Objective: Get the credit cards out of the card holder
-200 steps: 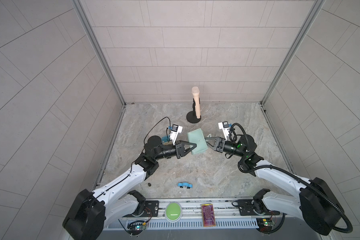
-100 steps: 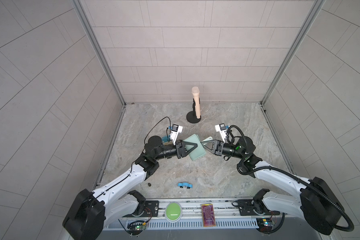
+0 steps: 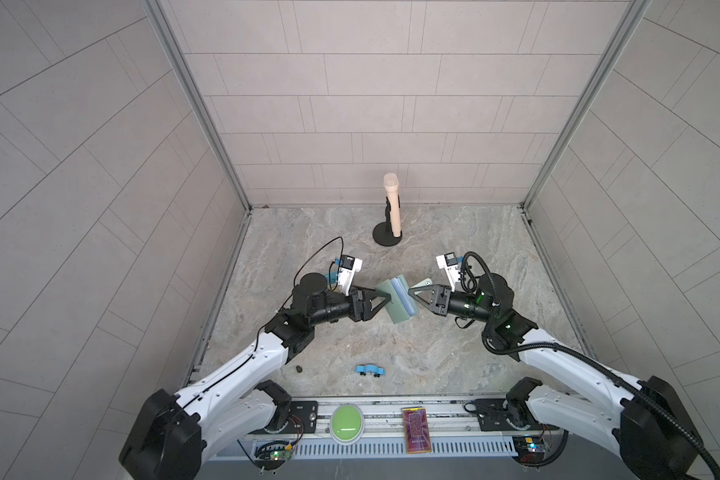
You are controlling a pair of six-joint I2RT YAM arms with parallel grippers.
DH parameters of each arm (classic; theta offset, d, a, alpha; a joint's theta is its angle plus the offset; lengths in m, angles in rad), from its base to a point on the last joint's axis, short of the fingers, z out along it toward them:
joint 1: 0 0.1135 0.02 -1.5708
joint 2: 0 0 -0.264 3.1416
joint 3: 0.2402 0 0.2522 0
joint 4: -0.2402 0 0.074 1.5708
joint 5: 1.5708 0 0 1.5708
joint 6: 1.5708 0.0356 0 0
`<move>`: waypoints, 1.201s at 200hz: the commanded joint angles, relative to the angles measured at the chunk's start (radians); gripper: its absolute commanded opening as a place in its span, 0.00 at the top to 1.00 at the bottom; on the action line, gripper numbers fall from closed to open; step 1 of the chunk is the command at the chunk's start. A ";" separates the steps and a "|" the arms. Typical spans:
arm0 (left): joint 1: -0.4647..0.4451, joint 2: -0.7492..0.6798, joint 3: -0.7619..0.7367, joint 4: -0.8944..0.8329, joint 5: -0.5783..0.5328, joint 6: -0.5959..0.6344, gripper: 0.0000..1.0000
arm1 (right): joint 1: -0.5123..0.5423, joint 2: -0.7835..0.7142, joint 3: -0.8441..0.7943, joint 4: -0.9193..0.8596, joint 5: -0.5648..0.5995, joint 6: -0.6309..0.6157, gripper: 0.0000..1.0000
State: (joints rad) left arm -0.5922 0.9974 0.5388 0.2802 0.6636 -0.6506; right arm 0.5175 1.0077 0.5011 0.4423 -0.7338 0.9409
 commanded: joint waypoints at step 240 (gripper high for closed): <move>-0.149 0.315 -0.045 -0.063 -0.336 -0.010 0.69 | 0.041 0.207 0.094 -0.474 0.445 -0.099 1.00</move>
State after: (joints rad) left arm -0.7364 1.2934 0.5243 0.2260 0.3714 -0.6727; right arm 0.5510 1.1831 0.5953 -0.0639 -0.2947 0.7593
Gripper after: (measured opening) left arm 0.323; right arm 0.067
